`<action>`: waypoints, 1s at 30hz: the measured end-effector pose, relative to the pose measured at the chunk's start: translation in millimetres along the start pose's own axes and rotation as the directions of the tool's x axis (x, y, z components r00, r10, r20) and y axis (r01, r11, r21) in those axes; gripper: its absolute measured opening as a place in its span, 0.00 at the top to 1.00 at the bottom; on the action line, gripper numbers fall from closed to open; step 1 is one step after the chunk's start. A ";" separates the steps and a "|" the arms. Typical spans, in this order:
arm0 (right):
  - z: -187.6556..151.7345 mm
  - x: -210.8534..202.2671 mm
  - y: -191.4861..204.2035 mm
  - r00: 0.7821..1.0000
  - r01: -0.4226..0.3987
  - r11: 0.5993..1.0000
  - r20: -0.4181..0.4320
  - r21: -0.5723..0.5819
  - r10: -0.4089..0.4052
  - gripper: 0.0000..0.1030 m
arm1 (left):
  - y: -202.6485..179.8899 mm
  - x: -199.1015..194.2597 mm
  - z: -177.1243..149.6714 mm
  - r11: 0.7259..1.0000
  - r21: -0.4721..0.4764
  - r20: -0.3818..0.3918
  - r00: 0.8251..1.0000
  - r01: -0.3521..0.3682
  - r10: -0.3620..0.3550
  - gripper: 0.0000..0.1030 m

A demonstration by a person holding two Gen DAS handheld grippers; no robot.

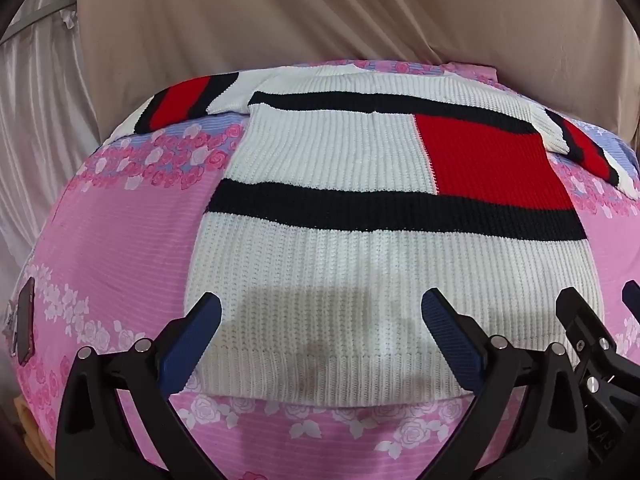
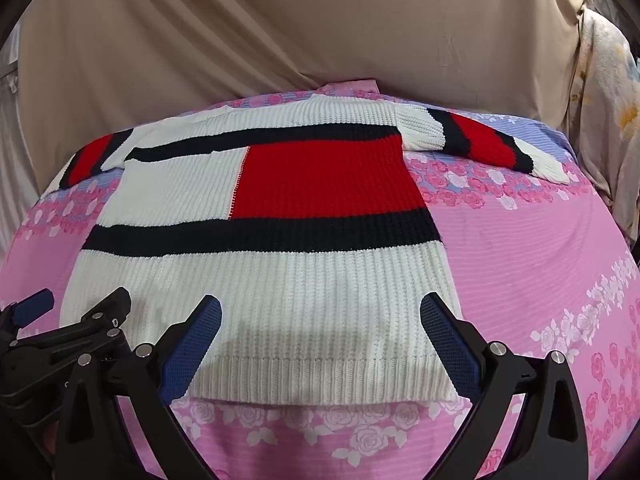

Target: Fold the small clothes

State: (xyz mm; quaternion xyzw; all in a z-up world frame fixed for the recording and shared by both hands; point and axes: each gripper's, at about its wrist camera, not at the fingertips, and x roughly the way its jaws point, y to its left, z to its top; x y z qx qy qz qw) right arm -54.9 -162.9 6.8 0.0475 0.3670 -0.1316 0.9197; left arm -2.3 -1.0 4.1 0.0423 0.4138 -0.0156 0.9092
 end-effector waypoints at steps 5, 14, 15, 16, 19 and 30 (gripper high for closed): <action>-0.1 -4.0 -0.1 1.000 -0.005 1.000 0.007 0.006 0.005 0.05 | -3.9 1.6 0.0 1.000 0.013 0.006 1.000 -0.012 0.011 0.05; 0.5 -3.1 -1.1 1.000 -0.008 1.000 0.008 0.010 0.008 0.05 | -4.3 -0.2 0.5 1.000 0.025 0.009 1.000 -0.012 0.012 0.05; 1.0 -3.4 -1.4 1.000 -0.011 1.000 0.007 0.009 0.011 0.05 | -4.4 -0.2 0.3 1.000 0.025 0.010 1.000 -0.013 0.013 0.05; 1.2 -3.6 -1.2 1.000 -0.011 1.000 0.007 0.010 0.011 0.05 | -4.5 -0.1 0.6 1.000 0.025 0.009 1.000 -0.013 0.013 0.05; 1.1 -3.4 -0.7 1.000 -0.010 1.000 0.006 0.009 0.010 0.05 | -4.0 0.9 0.5 1.000 0.023 0.004 1.000 -0.011 0.011 0.05; 0.5 -4.1 -2.6 1.000 -0.013 1.000 0.009 0.013 0.013 0.05 | -0.3 0.4 -0.8 1.000 0.025 0.009 1.000 -0.017 0.017 0.05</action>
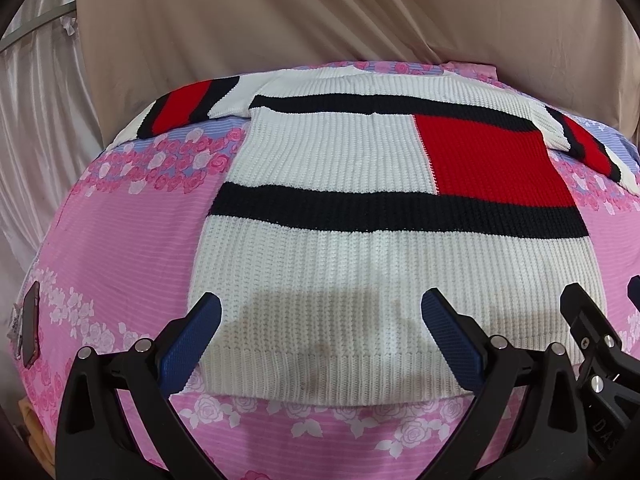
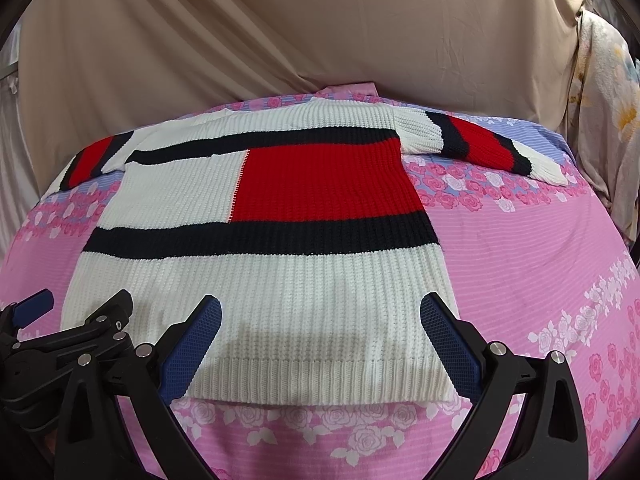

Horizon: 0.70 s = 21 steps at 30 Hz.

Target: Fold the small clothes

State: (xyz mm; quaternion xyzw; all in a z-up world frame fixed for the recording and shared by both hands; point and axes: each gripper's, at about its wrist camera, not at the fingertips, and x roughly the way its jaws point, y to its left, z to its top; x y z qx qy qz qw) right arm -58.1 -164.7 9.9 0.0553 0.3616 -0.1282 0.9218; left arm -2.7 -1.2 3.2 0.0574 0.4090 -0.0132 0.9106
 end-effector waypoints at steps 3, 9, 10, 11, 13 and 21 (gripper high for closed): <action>-0.2 -0.3 0.8 1.000 0.001 1.000 0.002 0.000 -0.001 0.05 | 0.4 -0.1 0.5 1.000 0.002 0.002 1.000 -0.002 0.002 0.05; 0.2 -2.2 -0.3 1.000 -0.001 1.000 0.008 0.004 0.001 0.05 | -1.2 -2.0 0.6 1.000 0.009 0.010 1.000 -0.011 0.011 0.05; 0.3 -2.2 -0.4 1.000 -0.001 1.000 0.008 0.003 0.001 0.05 | -0.7 -1.8 0.8 1.000 0.009 0.010 1.000 -0.011 0.011 0.05; 0.4 -2.1 0.2 1.000 -0.002 1.000 0.008 0.002 0.002 0.05 | -1.0 -1.8 0.6 1.000 0.009 0.009 1.000 -0.012 0.012 0.05; 0.3 -2.1 -0.5 1.000 -0.002 1.000 0.007 0.004 0.002 0.05 | -2.4 -2.5 -0.3 1.000 0.011 0.010 1.000 -0.015 0.015 0.05; -0.4 -1.4 -0.7 1.000 -0.005 1.000 0.006 0.006 0.005 0.05 | -2.8 -1.8 0.0 1.000 0.013 0.013 1.000 -0.024 0.024 0.05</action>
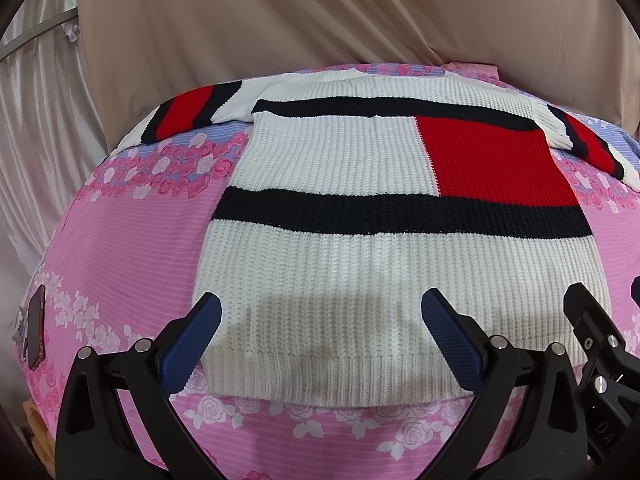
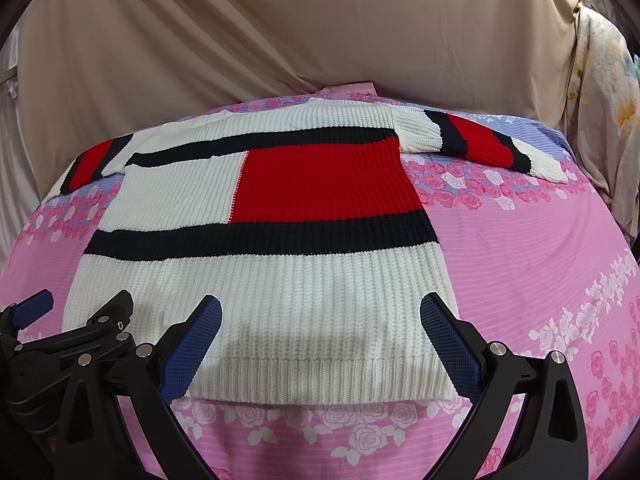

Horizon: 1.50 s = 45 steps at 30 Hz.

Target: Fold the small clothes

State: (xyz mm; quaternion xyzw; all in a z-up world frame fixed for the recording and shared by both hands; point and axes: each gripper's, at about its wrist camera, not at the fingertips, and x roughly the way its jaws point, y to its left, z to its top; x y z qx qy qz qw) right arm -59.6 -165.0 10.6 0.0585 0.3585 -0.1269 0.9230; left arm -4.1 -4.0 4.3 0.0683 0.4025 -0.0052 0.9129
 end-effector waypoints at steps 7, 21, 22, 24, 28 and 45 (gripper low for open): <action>-0.7 2.2 1.4 1.000 -0.001 1.000 -0.004 0.000 0.001 0.05 | -0.8 1.7 0.8 1.000 0.001 0.001 1.000 -0.008 0.008 0.05; 0.1 14.2 0.3 1.000 -0.020 1.000 -0.018 0.000 0.020 0.05 | -0.1 7.1 1.1 1.000 0.006 -0.007 1.000 -0.007 0.008 0.05; 1.2 15.8 -1.3 1.000 -0.019 1.000 -0.019 0.001 0.019 0.05 | -0.9 8.5 1.1 1.000 0.010 -0.010 1.000 -0.002 0.003 0.05; 4.2 19.0 -7.7 1.000 -0.013 1.000 -0.012 0.004 0.013 0.05 | -2.7 11.3 1.2 1.000 0.016 -0.015 1.000 -0.007 0.007 0.05; 17.0 23.4 -33.8 1.000 0.011 1.000 0.015 0.025 -0.012 0.05 | -4.2 21.2 3.6 1.000 0.020 -0.032 0.999 -0.023 0.024 0.05; 41.1 32.5 -79.3 0.989 0.142 0.989 0.038 0.048 -0.144 0.05 | -17.2 51.2 20.3 0.996 0.044 -0.059 0.995 -0.079 0.081 0.05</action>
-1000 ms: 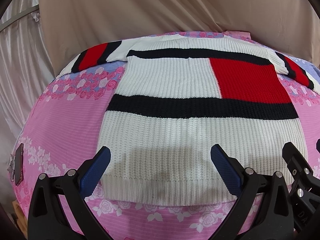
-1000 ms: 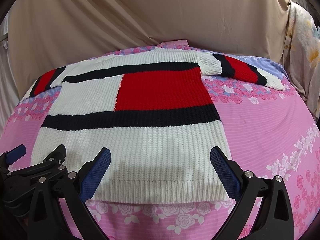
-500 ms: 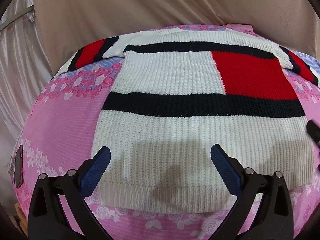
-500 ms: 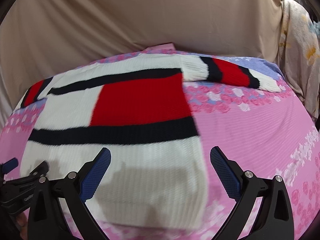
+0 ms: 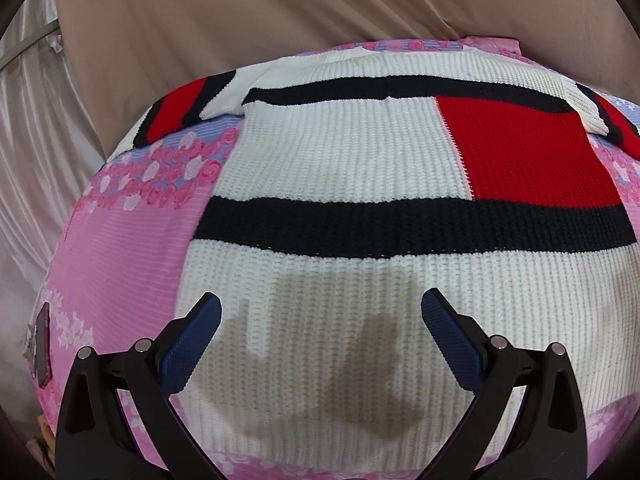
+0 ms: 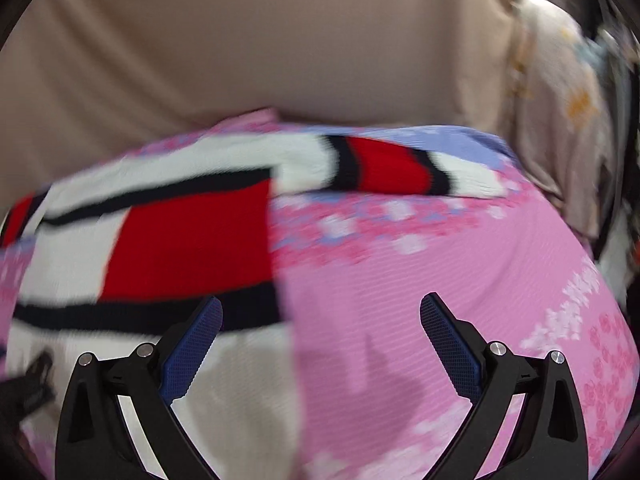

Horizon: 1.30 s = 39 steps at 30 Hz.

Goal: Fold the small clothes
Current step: 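Grasp the striped sleeve cuff with the right gripper and lift it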

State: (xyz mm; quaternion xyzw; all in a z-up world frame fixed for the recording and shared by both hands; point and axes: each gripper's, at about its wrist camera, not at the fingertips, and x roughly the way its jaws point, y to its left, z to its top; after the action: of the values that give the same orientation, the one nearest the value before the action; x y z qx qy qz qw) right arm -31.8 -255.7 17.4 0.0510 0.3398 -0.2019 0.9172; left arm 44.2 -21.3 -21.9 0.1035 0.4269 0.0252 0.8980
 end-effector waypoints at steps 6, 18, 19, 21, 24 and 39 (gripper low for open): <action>-26.9 -0.2 77.0 0.986 -0.160 0.981 -0.075 -0.112 0.152 0.05 | 1.7 -4.4 -2.9 1.000 -0.001 -0.002 1.000 0.014 -0.014 0.05; 15.6 45.0 -28.5 0.999 0.035 0.998 -0.022 0.049 -0.034 0.05 | 17.0 0.7 -4.0 0.995 -0.041 -0.007 0.996 0.087 -0.087 0.05; 25.1 56.9 -57.6 0.999 0.051 0.994 -0.020 0.096 -0.050 0.05 | 21.0 2.7 -4.1 0.994 -0.052 -0.007 0.995 0.098 -0.099 0.05; 45.8 88.2 -125.6 0.999 0.039 0.974 -0.033 0.224 -0.033 0.05 | 31.1 9.7 -4.2 0.991 -0.077 -0.008 0.994 0.111 -0.112 0.05; 66.4 139.5 -220.8 0.995 0.023 0.889 -0.101 0.457 0.026 0.05 | 44.4 18.6 -3.8 0.985 -0.100 0.000 0.990 0.139 -0.139 0.05; 196.2 226.5 -220.6 0.994 -0.110 0.820 0.070 0.562 0.086 0.94 | 93.8 42.0 12.5 0.933 -0.257 0.029 0.967 0.251 -0.252 0.05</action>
State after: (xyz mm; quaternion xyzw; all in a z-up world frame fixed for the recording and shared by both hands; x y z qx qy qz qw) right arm 152.8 -578.4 31.2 0.3331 0.2428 -0.2469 0.8770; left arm 84.5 73.9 -26.7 -0.0703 0.4319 -0.0342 0.8985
